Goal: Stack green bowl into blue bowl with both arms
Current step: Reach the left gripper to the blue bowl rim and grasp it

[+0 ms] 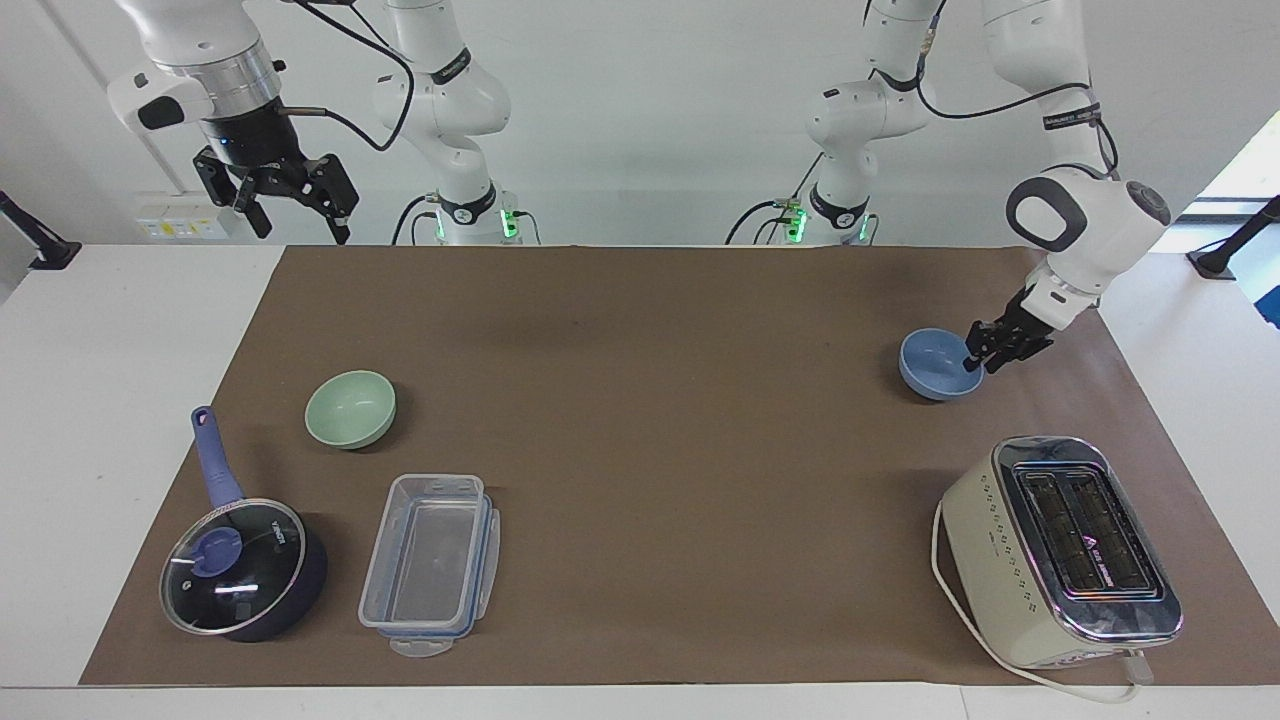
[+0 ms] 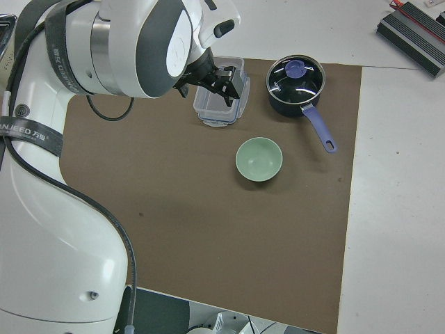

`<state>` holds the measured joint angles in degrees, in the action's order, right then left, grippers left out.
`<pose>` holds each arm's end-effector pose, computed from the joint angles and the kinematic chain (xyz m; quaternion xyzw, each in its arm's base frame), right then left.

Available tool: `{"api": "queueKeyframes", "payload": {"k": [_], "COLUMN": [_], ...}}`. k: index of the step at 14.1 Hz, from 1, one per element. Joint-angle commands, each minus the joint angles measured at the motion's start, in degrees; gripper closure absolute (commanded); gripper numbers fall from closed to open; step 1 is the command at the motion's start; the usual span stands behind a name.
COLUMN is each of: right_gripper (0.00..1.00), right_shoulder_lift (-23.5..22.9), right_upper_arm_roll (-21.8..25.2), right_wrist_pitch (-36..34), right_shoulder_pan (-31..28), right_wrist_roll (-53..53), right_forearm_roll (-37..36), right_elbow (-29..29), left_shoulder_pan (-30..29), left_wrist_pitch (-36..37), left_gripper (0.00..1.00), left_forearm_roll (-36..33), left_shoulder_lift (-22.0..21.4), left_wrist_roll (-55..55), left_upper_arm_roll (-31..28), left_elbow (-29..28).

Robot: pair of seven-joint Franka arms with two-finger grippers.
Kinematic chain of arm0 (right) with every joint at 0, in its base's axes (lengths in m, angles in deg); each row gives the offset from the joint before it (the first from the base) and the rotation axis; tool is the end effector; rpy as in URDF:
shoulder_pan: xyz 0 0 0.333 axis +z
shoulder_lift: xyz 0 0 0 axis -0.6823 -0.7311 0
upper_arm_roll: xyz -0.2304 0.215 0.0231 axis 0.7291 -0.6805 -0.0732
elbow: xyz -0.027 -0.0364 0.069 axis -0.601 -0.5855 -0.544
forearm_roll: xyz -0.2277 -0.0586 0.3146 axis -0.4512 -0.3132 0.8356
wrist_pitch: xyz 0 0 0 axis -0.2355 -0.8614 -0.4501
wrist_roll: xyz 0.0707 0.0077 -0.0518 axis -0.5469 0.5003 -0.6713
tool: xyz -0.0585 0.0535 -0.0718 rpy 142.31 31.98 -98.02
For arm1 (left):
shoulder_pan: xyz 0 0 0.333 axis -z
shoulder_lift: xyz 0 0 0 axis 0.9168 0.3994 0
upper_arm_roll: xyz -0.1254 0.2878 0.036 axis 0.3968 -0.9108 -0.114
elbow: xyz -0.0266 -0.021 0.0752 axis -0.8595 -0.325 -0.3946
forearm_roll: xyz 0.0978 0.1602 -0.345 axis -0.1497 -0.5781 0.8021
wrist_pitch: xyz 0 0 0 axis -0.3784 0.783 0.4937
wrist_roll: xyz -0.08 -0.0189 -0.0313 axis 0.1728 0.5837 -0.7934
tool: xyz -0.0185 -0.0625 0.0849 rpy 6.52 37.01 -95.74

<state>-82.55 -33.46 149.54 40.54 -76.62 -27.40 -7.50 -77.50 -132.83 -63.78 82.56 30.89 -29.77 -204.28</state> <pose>0.5320 -0.0200 0.6738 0.9975 -0.0634 0.0313 0.0026 0.4710 0.1424 0.3262 0.9929 -0.0080 0.0401 0.1119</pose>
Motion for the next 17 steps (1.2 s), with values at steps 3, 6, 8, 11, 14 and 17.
{"api": "queueKeyframes", "payload": {"k": [3,6,8,11,14,17], "right_gripper": [0.00,0.00,0.00,0.00,0.00,0.00], "right_shoulder_lift": [0.26,0.26,0.26,0.26,0.26,0.26], "right_upper_arm_roll": [-0.30,-0.30,-0.30,-0.30,-0.30,-0.30], "right_wrist_pitch": [-0.27,-0.27,-0.27,-0.27,-0.27,-0.27], "right_shoulder_pan": [-0.50,-0.50,-0.42,-0.50,-0.50,-0.50], "right_wrist_roll": [0.72,0.72,0.81,0.72,0.72,0.72], "right_forearm_roll": [0.28,0.28,0.28,0.28,0.28,0.28], "right_elbow": [-0.23,-0.23,-0.23,-0.23,-0.23,-0.23], "left_shoulder_pan": [-0.56,-0.47,-0.12,0.05,1.72,6.10], "left_wrist_pitch": [-0.37,-0.11,1.56,2.44,3.85,5.17], "left_gripper": [1.00,1.00,1.00,1.00,1.00,1.00], "left_forearm_roll": [3.15,3.23,3.23,3.23,3.23,3.06], "left_shoulder_lift": [-0.87,-0.95,-1.74,-4.02,-7.88,-10.70], "left_wrist_roll": [-2.06,-2.06,-2.23,-2.24,-1.54,2.58], "left_upper_arm_roll": [0.48,0.48,0.39,0.47,1.26,1.44], "left_elbow": [-1.03,-0.76,-0.41,-0.32,-0.32,-0.32]}}
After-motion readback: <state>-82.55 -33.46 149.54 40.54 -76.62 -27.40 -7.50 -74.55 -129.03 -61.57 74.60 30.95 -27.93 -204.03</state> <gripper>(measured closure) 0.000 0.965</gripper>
